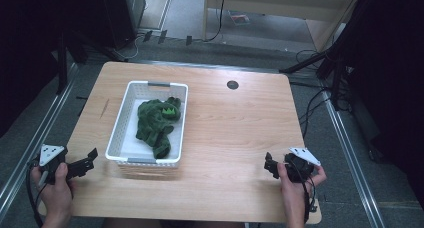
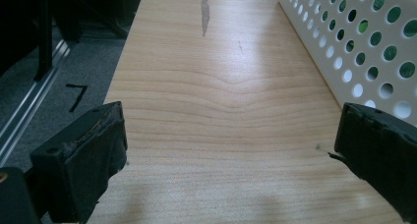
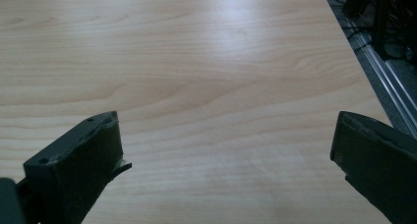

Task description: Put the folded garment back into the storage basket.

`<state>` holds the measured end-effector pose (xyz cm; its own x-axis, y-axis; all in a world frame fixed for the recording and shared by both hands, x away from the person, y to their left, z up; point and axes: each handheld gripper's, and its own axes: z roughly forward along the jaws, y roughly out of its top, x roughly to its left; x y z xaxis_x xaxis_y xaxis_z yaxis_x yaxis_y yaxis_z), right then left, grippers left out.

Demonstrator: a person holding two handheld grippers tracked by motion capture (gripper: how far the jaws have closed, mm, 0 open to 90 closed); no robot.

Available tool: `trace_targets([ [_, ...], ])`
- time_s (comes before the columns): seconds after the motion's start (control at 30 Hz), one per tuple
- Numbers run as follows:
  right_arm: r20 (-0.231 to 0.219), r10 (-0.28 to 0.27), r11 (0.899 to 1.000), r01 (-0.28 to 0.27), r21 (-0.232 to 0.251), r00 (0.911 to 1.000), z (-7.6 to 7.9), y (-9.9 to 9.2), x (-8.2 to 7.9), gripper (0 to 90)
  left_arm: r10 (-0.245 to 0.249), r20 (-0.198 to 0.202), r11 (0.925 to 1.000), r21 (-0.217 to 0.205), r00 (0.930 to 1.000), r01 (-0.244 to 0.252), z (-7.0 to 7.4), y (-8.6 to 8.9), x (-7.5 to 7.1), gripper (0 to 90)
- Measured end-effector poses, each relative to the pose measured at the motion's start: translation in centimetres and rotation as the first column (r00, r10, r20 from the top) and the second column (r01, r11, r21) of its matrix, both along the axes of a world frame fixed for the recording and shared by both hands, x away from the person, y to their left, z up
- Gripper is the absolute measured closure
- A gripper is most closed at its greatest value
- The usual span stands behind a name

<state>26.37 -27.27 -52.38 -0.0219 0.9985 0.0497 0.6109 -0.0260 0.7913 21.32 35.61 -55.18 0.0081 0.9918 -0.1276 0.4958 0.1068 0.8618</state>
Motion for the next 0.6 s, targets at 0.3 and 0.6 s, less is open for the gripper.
trace_targets([
  [0.3,-0.017,-0.028,1.000,0.028,-0.003,0.9995,-1.4,-2.2,-1.3,0.0,-0.002,0.001,1.0000,0.003,1.0000,0.002,0.0,0.0,0.0,0.2],
  [0.6,0.002,-0.032,0.999,0.032,0.037,0.9995,-2.3,-3.3,-2.4,0.0,-0.002,0.000,1.0000,0.006,1.0000,0.002,0.0,-0.1,0.0,0.2],
])
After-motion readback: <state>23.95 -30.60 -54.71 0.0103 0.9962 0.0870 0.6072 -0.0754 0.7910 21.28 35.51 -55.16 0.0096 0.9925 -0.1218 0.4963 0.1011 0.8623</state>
